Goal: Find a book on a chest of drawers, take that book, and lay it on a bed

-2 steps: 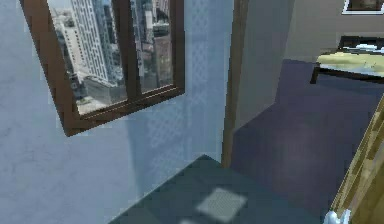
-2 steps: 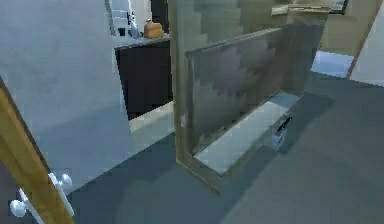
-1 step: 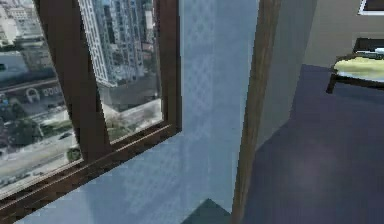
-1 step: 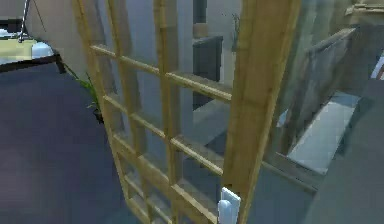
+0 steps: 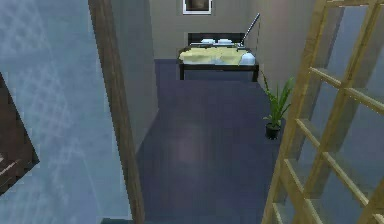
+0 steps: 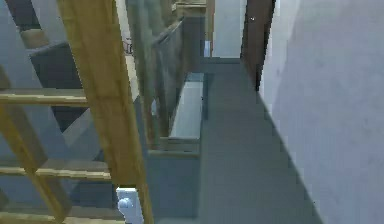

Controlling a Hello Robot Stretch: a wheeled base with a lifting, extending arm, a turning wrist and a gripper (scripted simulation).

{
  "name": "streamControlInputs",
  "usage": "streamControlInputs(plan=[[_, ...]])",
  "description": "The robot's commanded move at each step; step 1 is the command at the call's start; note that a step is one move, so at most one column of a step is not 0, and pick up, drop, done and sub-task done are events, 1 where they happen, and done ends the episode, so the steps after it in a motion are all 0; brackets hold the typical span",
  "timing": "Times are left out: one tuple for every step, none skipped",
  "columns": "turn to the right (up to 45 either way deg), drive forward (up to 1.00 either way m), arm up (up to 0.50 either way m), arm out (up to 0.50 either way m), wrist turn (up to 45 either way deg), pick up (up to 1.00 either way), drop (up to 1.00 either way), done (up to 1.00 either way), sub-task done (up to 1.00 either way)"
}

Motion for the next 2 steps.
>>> streamControlInputs(plan=[[0.0,1.0,0.0,0.0,0.0,0.0,0.0,0.0,0.0],[9.0,0.0,0.0,0.0,0.0,0.0,0.0,0.0,0.0]])
